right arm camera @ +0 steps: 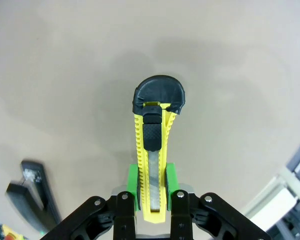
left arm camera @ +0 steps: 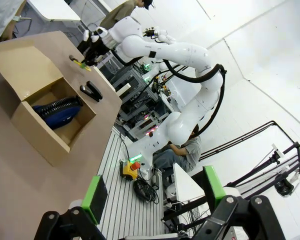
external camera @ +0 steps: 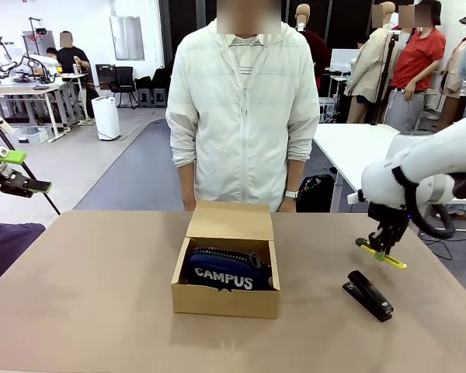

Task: Pack the items into the box.
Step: Pick up the item specified by the human and place it in the Mailer Box.

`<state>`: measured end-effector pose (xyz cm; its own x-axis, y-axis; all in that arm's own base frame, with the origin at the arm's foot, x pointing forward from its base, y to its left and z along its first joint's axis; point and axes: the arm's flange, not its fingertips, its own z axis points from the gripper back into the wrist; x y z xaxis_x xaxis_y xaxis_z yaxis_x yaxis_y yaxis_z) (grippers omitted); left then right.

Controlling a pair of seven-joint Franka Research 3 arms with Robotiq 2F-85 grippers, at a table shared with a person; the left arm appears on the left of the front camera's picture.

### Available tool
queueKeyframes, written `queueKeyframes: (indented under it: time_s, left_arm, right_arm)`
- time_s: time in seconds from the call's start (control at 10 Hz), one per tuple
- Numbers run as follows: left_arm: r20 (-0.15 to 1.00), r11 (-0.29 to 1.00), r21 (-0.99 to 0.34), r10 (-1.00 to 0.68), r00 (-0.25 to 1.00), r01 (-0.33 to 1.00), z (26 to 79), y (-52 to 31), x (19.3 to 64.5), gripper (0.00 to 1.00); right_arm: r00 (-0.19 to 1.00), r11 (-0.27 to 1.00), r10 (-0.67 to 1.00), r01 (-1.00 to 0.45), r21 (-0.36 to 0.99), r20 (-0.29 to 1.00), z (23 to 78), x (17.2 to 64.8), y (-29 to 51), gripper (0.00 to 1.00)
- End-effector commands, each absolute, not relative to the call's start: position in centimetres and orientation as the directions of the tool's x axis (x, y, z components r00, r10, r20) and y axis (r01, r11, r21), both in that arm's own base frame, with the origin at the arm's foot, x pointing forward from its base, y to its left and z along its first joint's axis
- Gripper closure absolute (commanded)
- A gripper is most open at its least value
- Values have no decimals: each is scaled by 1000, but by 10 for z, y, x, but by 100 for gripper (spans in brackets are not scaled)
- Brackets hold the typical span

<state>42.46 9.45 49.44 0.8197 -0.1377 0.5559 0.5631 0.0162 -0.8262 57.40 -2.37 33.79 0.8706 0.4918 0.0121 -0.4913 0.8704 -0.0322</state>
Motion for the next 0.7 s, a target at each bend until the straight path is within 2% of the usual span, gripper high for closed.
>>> queueKeyframes:
  time_s: [0.0,0.2,0.4,0.5,0.6]
  left_arm:
    - [567,8,-818,-152,809,575,495,98,422,0]
    - [567,8,-818,-152,809,575,495,98,422,0]
    - [567,8,-818,-152,809,575,495,98,422,0]
    - [567,8,-818,-152,809,575,495,98,422,0]
    - [567,8,-818,-152,809,575,495,98,422,0]
  right_arm:
    - [886,886,463,-464,12,35,410,527,-35,100]
    - [875,873,479,-483,65,69,444,476,-31,100]
    - [859,851,492,-509,128,141,452,426,-24,100]
    - [877,878,449,-469,100,170,446,424,-28,100]
    - [880,876,466,-474,88,95,462,449,-25,100]
